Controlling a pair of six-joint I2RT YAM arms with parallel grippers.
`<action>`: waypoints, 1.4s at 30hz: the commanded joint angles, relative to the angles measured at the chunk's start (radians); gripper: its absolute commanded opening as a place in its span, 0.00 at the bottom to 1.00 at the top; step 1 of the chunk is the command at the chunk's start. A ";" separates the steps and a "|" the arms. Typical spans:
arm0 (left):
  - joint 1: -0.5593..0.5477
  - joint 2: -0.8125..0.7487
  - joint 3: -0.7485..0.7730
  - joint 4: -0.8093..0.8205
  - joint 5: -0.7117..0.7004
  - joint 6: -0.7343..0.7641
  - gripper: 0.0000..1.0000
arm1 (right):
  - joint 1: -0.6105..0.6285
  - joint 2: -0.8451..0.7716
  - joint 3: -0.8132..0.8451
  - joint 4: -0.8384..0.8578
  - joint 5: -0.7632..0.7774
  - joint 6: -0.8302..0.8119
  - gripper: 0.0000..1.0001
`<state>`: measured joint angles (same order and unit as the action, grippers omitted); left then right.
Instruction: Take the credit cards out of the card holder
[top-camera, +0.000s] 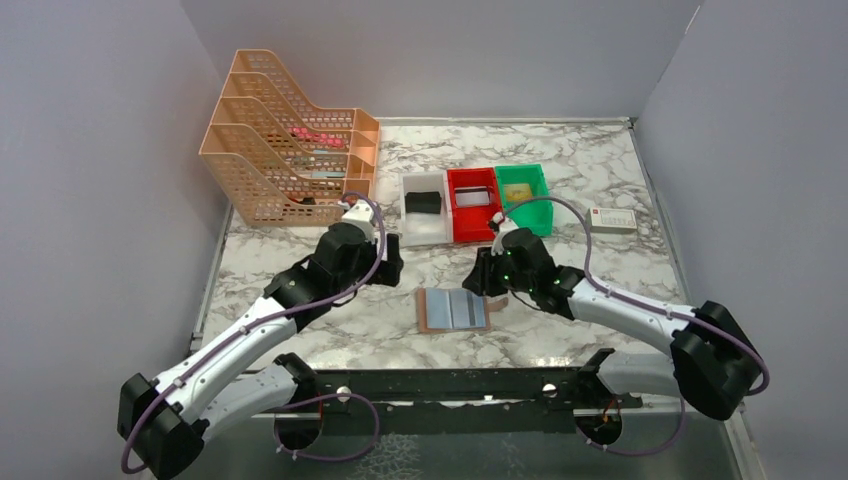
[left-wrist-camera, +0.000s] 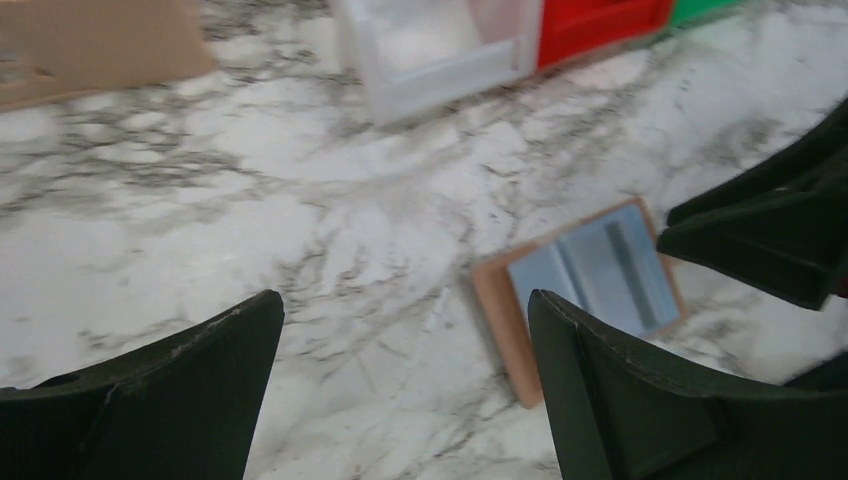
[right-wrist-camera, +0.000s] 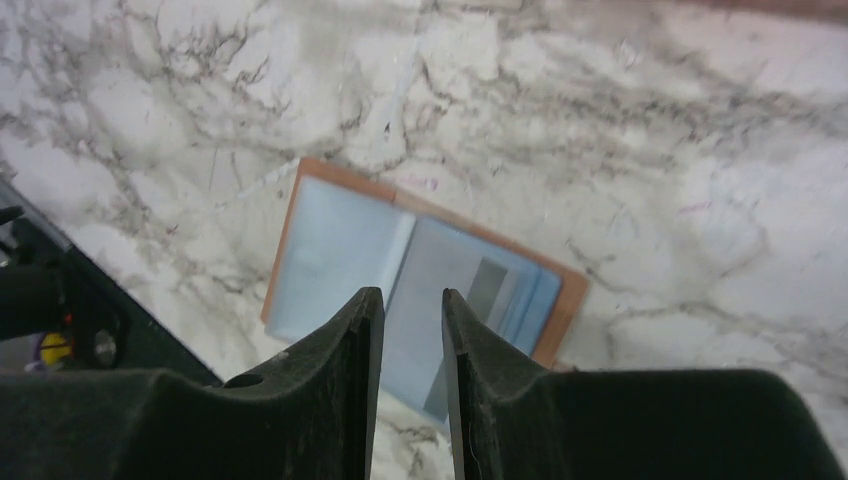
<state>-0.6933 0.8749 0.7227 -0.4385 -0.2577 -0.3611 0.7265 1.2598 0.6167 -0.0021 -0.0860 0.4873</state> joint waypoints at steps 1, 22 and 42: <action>0.002 0.075 -0.046 0.250 0.430 -0.127 0.92 | 0.000 -0.099 -0.071 -0.025 -0.149 0.139 0.32; -0.181 0.542 0.009 0.362 0.546 -0.200 0.62 | 0.000 -0.011 -0.183 -0.013 -0.095 0.284 0.27; -0.215 0.633 -0.060 0.309 0.394 -0.183 0.35 | 0.001 0.047 -0.195 0.106 -0.191 0.347 0.26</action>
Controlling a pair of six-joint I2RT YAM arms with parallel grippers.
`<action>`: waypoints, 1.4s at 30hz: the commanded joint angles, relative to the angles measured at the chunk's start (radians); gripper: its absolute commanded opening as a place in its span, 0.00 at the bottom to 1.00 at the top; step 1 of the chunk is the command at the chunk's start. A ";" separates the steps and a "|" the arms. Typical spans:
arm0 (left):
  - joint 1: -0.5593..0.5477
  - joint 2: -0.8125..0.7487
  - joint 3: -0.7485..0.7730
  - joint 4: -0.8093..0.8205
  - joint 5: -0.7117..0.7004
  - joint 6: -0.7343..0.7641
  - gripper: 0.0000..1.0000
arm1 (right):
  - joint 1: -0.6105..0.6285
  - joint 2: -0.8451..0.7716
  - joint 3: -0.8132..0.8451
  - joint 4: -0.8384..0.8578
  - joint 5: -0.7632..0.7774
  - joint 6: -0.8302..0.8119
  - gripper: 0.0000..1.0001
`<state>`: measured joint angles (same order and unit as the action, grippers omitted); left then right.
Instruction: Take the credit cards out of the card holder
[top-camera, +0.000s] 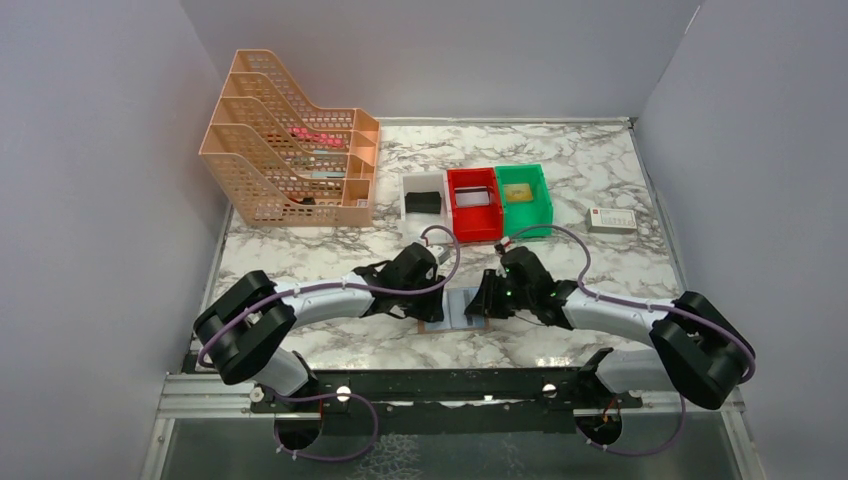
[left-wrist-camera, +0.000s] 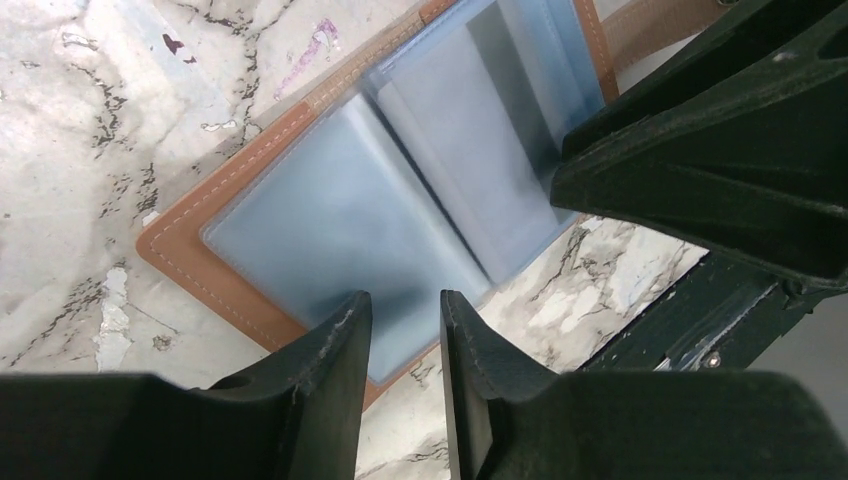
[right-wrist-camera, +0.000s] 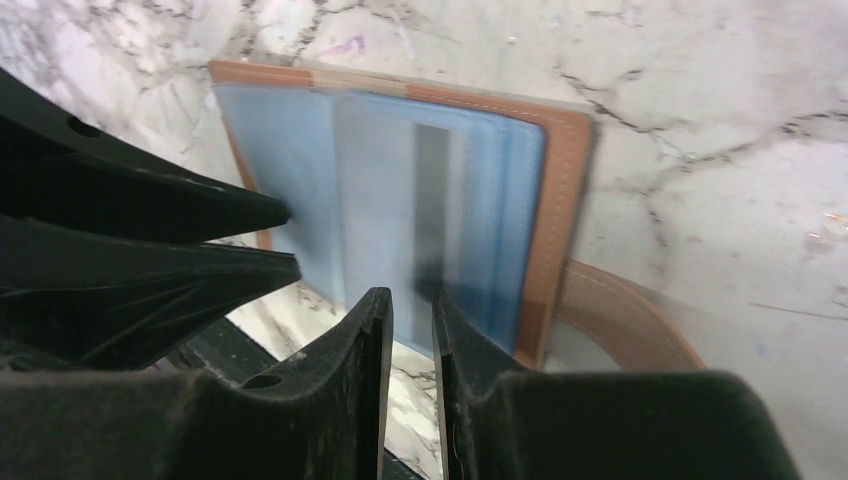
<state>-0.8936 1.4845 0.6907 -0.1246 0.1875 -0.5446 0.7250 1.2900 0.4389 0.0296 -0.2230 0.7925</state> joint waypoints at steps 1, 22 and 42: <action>-0.015 0.022 -0.032 -0.001 -0.056 -0.002 0.35 | 0.002 0.014 -0.021 0.089 -0.061 0.052 0.26; -0.016 -0.001 -0.042 0.019 -0.085 0.000 0.30 | 0.002 -0.061 0.030 -0.112 0.074 0.000 0.29; -0.018 0.006 -0.038 0.020 -0.071 0.006 0.27 | 0.002 -0.004 0.019 0.075 -0.086 0.036 0.27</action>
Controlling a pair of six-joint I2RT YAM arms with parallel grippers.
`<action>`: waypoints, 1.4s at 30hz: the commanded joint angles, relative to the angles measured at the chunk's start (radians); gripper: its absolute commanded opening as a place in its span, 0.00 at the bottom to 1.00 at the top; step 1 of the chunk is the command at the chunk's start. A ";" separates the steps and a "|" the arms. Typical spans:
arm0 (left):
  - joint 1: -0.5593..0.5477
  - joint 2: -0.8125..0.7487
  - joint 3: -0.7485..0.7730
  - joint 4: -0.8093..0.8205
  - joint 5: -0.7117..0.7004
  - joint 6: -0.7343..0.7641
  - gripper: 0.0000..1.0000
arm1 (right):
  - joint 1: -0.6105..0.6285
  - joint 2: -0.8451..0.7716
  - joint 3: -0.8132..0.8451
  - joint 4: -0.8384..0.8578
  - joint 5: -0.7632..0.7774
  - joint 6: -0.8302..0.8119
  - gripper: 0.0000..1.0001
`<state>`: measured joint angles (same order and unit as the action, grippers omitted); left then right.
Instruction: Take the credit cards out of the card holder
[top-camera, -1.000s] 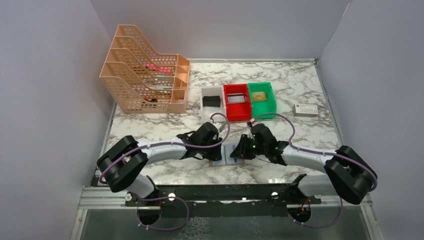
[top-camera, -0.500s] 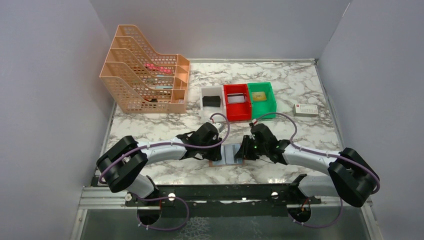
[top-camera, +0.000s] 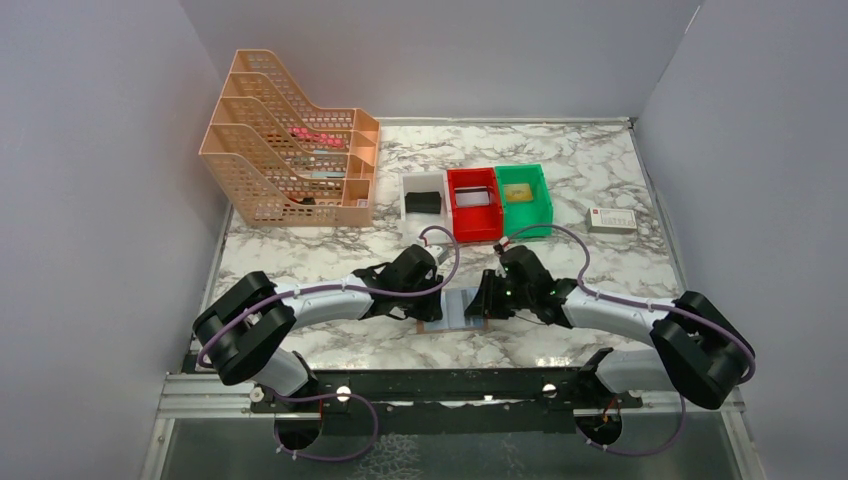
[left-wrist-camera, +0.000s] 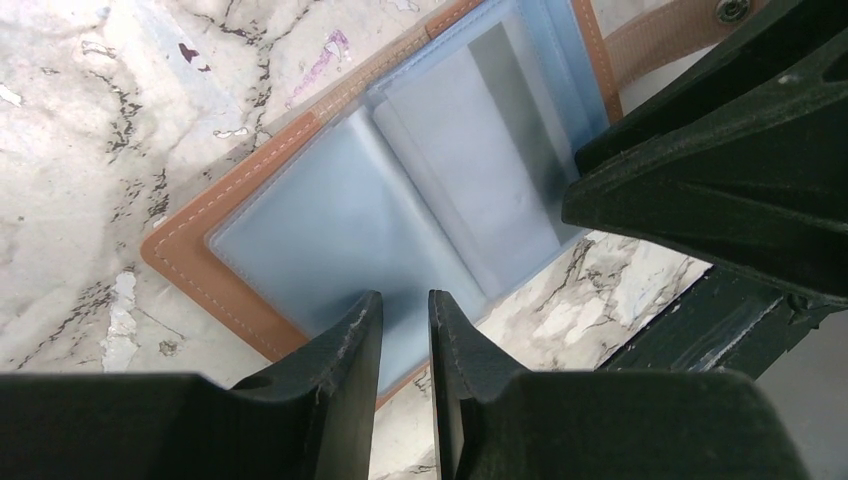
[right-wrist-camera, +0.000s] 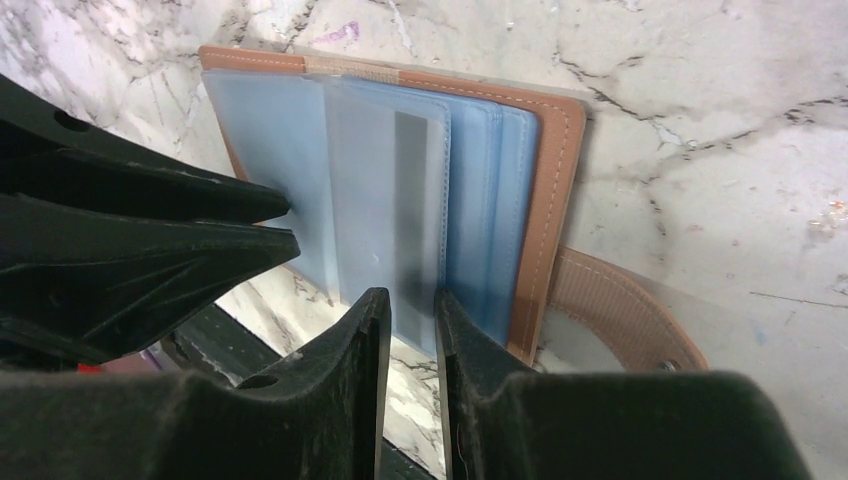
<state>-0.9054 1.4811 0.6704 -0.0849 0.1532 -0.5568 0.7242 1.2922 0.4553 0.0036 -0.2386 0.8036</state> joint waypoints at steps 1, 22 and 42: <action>-0.006 0.009 -0.019 -0.020 -0.038 0.018 0.27 | 0.003 -0.010 0.005 0.100 -0.070 0.029 0.27; -0.005 -0.066 -0.025 -0.034 -0.108 -0.012 0.27 | 0.002 -0.002 0.022 0.209 -0.200 0.030 0.26; -0.004 -0.174 -0.036 -0.129 -0.266 -0.065 0.27 | 0.003 0.111 0.079 0.318 -0.284 0.067 0.26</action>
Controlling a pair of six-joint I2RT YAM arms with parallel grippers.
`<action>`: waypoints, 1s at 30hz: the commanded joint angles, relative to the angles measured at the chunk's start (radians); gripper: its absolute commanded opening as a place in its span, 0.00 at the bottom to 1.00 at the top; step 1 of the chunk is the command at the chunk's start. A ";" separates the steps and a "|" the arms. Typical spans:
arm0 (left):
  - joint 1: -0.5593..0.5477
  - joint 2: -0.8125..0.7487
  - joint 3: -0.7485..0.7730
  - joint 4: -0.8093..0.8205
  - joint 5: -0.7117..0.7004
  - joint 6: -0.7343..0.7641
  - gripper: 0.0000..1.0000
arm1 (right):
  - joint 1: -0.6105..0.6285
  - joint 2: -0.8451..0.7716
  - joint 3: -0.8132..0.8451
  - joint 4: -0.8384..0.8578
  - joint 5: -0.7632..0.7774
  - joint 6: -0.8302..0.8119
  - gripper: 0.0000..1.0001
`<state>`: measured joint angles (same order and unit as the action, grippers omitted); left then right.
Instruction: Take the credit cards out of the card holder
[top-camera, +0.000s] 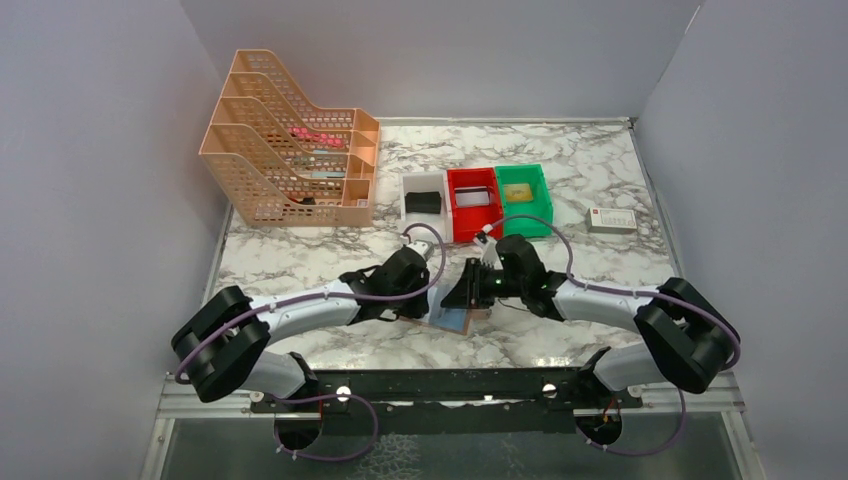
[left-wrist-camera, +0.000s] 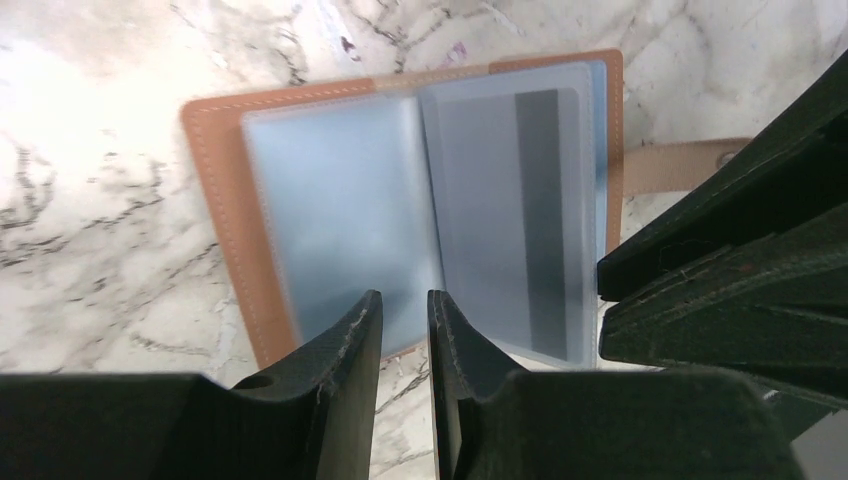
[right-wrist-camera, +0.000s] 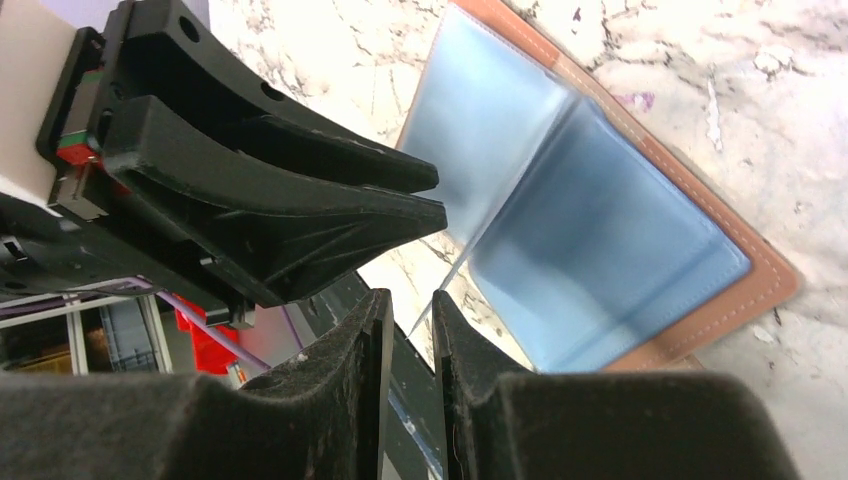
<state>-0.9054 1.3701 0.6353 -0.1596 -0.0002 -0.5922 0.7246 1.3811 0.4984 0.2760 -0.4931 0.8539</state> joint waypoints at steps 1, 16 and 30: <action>-0.005 -0.075 0.001 -0.074 -0.138 -0.034 0.27 | 0.002 0.028 0.041 0.047 -0.029 0.018 0.26; 0.013 -0.263 -0.051 -0.176 -0.307 -0.090 0.28 | 0.025 0.202 0.198 0.043 -0.065 -0.021 0.26; 0.028 -0.305 -0.051 -0.180 -0.306 -0.077 0.39 | 0.035 0.176 0.210 -0.034 -0.009 -0.059 0.26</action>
<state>-0.8829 1.0748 0.5884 -0.3420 -0.3008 -0.6735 0.7532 1.6070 0.7059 0.2867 -0.5434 0.8173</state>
